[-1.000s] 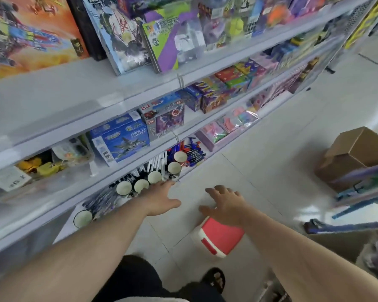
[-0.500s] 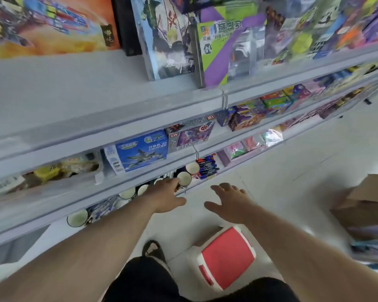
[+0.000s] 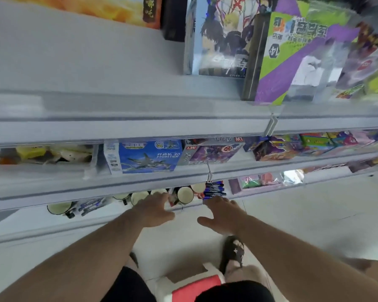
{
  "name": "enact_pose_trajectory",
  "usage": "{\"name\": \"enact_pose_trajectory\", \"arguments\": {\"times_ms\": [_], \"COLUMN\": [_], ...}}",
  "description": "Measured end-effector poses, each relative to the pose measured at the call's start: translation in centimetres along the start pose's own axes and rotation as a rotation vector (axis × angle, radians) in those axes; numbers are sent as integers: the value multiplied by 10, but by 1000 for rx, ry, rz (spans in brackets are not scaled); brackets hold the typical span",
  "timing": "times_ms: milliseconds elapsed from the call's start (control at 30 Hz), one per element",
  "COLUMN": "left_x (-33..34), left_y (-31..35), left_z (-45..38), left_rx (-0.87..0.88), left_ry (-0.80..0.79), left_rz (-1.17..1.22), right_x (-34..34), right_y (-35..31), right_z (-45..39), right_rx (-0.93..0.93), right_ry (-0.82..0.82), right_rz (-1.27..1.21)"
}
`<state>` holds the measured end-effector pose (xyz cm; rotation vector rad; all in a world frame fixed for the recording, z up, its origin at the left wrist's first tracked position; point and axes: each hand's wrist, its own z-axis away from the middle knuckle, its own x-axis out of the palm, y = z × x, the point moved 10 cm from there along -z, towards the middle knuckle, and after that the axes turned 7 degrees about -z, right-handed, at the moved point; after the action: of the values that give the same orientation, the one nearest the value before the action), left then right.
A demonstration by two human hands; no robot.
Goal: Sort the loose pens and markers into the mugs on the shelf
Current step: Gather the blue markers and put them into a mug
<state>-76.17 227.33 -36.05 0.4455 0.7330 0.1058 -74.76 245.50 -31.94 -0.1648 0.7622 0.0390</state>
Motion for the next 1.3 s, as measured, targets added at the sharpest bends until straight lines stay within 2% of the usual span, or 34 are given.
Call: {"name": "enact_pose_trajectory", "arguments": {"times_ms": [167,367,467,633,733,867,1000,1133,1233,1300], "left_x": [13,72,92,116,130,152,139,141,135,136], "left_y": [11,-4,-19,-38,-34,-30,-33,-26,-11,4], "left_z": [-63,-178,-237,-307,-325,-327,-323,-319,-322,-323], "left_rx": [-31,-38,-41,-70,-81,-66,-50,-29,-8,0], "left_ry": [139,222,209,285,344,336,416,410,433,443], "left_rz": [7,-101,-94,-52,2,99,142,196,191,193], "right_x": [18,89,102,116,120,129,117,118,115,124], "right_y": [42,98,114,124,133,144,163,184,213,230], "right_z": [-91,-206,-267,-332,-344,-342,-338,-338,-335,-333], "right_rx": [-89,-160,-197,-303,-323,-283,-200,-141,-138,-135], "right_ry": [16,10,115,254,336,335,412,407,474,440], "right_rz": [117,199,200,203,152,95,-79,-177,-299,-281]}}
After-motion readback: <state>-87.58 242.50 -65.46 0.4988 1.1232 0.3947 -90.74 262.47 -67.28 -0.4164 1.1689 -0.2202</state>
